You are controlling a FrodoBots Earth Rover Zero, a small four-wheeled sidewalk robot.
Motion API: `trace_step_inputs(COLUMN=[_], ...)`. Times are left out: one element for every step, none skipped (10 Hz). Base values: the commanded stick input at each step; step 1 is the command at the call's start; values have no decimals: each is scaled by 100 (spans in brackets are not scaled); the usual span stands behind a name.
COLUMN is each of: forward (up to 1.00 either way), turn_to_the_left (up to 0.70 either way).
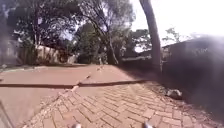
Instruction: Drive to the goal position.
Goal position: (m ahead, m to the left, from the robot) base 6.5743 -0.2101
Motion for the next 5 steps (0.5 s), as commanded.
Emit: trace_step_inputs(forward=[70, 70, 70, 70, 70], turn_to_the_left=[0, 0, 0, 0, 0])
